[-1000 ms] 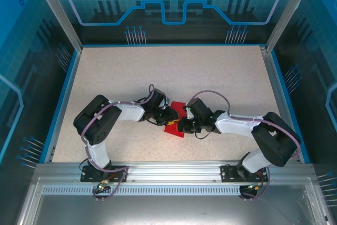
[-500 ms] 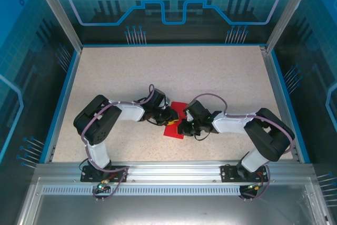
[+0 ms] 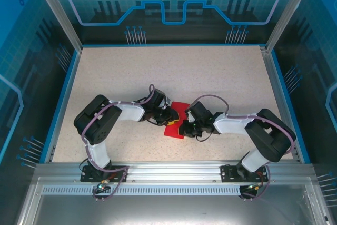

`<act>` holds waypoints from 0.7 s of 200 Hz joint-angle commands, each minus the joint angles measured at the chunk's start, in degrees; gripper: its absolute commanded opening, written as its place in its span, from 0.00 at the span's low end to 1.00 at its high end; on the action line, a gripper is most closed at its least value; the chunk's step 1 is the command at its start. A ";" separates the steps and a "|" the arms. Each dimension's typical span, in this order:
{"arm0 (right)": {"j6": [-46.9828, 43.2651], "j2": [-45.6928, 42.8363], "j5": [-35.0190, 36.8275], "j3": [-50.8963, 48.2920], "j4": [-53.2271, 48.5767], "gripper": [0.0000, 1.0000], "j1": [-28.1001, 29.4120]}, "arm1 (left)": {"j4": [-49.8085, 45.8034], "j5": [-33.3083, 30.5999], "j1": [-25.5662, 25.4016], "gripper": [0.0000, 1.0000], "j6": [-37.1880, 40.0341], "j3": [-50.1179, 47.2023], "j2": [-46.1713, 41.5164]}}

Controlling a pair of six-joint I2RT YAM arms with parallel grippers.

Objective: Fold a paper plane with a square sheet of paper (pick it up from the middle)
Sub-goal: Fold the triangle a second time at the center of the table.

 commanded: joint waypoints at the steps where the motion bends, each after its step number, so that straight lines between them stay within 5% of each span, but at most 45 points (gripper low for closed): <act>1: 0.99 -0.42 -2.03 -1.11 -1.68 0.11 -0.67 | -2.76 -0.58 -0.50 0.24 1.32 -1.69 2.81; 140: 2.65 -0.18 -0.97 -6.66 -2.23 0.10 -0.98 | -2.91 -0.34 -0.53 0.23 1.29 -1.38 3.16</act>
